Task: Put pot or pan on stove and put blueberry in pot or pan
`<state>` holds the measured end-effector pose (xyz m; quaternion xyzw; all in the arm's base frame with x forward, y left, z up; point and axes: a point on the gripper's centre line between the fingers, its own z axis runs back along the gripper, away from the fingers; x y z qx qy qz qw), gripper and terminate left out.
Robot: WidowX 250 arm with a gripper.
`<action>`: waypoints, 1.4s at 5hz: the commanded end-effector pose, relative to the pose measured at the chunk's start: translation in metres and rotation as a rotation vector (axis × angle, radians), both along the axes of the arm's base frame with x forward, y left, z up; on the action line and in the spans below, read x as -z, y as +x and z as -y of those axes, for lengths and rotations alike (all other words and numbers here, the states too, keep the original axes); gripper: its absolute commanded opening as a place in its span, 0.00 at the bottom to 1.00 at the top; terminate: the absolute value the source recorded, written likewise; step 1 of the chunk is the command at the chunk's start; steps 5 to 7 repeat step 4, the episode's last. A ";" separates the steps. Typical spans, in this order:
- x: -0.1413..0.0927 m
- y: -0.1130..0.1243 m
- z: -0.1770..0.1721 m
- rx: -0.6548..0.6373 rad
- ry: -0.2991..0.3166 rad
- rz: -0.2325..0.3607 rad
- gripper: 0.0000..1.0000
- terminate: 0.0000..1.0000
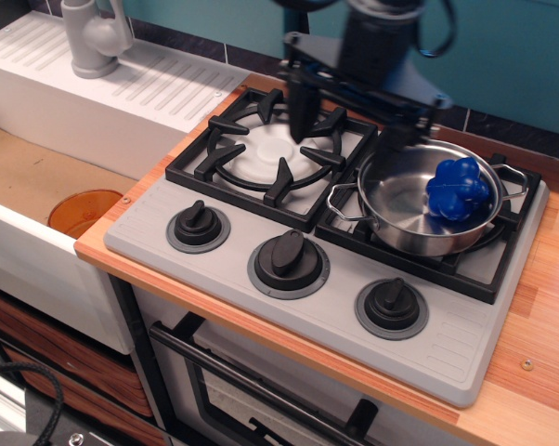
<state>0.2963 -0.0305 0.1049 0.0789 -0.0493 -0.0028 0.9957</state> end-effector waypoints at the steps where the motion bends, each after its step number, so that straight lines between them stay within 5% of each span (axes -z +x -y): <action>1: -0.011 0.010 -0.030 0.036 -0.013 0.081 1.00 0.00; 3: -0.010 0.012 -0.047 0.045 -0.013 0.036 1.00 0.00; 4: -0.008 0.015 -0.049 0.053 -0.027 0.062 1.00 1.00; 7: -0.008 0.015 -0.049 0.053 -0.027 0.062 1.00 1.00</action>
